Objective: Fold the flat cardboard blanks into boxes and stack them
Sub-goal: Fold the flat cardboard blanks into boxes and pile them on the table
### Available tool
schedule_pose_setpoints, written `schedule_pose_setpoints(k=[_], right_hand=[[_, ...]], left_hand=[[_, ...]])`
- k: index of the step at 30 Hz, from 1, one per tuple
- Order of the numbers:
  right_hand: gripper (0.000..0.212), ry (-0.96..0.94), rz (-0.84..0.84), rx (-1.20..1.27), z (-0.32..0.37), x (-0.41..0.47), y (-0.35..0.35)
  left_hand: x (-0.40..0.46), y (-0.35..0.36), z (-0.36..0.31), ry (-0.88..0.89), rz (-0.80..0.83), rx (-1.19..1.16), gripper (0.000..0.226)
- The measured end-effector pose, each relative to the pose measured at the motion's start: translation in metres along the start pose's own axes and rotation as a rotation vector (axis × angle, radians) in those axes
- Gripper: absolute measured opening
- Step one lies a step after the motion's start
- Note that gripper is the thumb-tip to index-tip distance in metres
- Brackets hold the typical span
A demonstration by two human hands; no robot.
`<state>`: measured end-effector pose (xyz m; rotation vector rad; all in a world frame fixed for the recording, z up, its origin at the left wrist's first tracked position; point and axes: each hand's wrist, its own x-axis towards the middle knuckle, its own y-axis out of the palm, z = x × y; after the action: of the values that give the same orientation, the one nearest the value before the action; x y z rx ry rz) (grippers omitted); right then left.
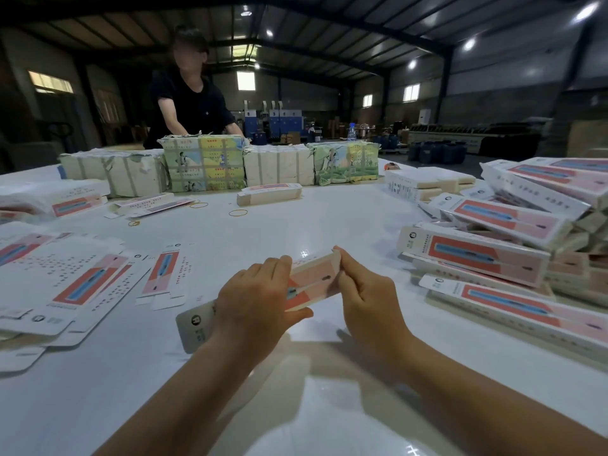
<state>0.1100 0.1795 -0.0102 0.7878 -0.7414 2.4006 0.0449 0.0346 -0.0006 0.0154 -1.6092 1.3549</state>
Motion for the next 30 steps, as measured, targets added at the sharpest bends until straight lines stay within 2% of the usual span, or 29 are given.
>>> schedule_pose_setpoints(k=[2,5,10,15,18,20,23,26,27,28,30], right_hand=[[0.022,-0.038,0.008,-0.027,0.001,-0.001,0.001],[0.017,-0.066,0.039,-0.082,0.001,-0.003,0.004],[0.026,-0.047,0.07,-0.142,0.002,-0.003,0.003],[0.042,0.133,0.078,0.044,0.002,0.002,0.002],[0.03,0.084,0.128,-0.005,-0.001,-0.001,0.005],[0.03,0.047,0.158,-0.021,-0.003,-0.003,0.007],[0.051,-0.004,0.213,-0.066,-0.005,-0.003,0.01],[0.097,-0.116,0.307,-0.311,-0.008,-0.002,0.014],[0.105,-0.183,0.346,-0.407,-0.008,-0.001,0.014],[0.106,-0.242,0.389,-0.493,-0.008,0.0,0.012],[0.09,-0.351,0.413,-0.591,-0.011,0.001,0.01]], left_hand=[[0.0,-0.001,-0.002,-0.015,-0.002,-0.02,0.078],[0.0,-0.002,-0.005,-0.024,0.006,-0.033,0.075],[-0.001,0.0,-0.004,-0.023,0.006,-0.032,0.074],[0.0,0.007,0.004,-0.17,0.08,-0.144,0.074],[0.0,0.01,0.009,-0.178,0.08,-0.17,0.07],[-0.001,0.009,0.013,-0.162,0.092,-0.168,0.068],[-0.001,0.006,0.021,-0.141,0.109,-0.153,0.065],[-0.001,0.003,0.027,-0.107,0.18,-0.152,0.068],[-0.002,0.004,0.029,-0.093,0.217,-0.154,0.072],[-0.003,0.006,0.031,-0.091,0.264,-0.162,0.074],[-0.003,0.013,0.039,-0.066,0.326,-0.195,0.071]])
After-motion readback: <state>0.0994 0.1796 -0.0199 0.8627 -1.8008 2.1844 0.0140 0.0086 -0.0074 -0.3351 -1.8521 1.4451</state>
